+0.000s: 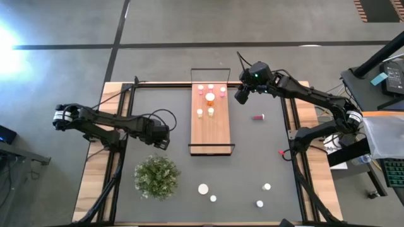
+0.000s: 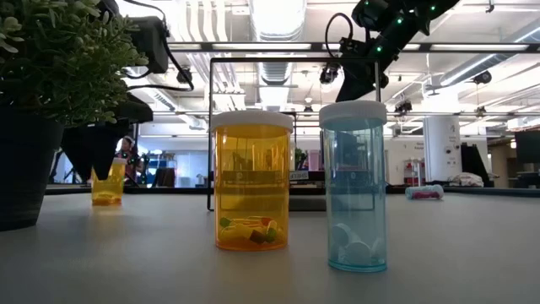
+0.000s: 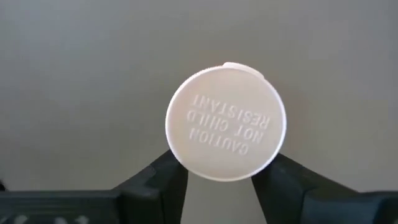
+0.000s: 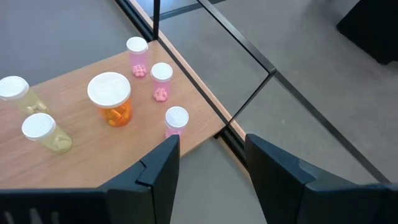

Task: Pick and place medicine bottles onto shelf by color
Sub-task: Put the top orange pill bottle on the shelf aligned with the other orange pill bottle

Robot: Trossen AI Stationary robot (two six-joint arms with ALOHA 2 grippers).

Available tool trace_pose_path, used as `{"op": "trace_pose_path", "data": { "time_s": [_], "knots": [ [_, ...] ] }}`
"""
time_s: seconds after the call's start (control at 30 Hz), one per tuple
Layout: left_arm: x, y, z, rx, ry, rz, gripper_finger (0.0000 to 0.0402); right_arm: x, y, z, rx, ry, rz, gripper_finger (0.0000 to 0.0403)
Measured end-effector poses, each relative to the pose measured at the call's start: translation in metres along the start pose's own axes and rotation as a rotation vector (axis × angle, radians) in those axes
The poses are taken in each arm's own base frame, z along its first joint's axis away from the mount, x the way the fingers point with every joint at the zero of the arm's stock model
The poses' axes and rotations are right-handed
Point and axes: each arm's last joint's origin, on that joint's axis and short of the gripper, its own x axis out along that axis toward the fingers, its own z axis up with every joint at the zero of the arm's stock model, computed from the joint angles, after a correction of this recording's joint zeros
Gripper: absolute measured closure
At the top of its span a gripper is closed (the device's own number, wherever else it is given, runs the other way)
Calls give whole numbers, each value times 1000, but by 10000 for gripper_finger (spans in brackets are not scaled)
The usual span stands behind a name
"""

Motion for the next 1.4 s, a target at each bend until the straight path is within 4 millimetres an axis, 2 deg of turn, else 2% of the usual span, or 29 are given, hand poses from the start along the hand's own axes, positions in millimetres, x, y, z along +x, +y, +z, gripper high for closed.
{"op": "trace_pose_path", "data": {
  "time_s": [0.37,0.8,1.4],
  "knots": [
    [0,-2,1,-3,-16,-24,271,0,0,0,0,0,0,232],
    [-3,-4,4,-1,-77,-19,193,0,0,0,0,0,0,232],
    [-1,-7,10,12,-256,-16,189,0,0,0,0,0,0,232]
  ]
}}
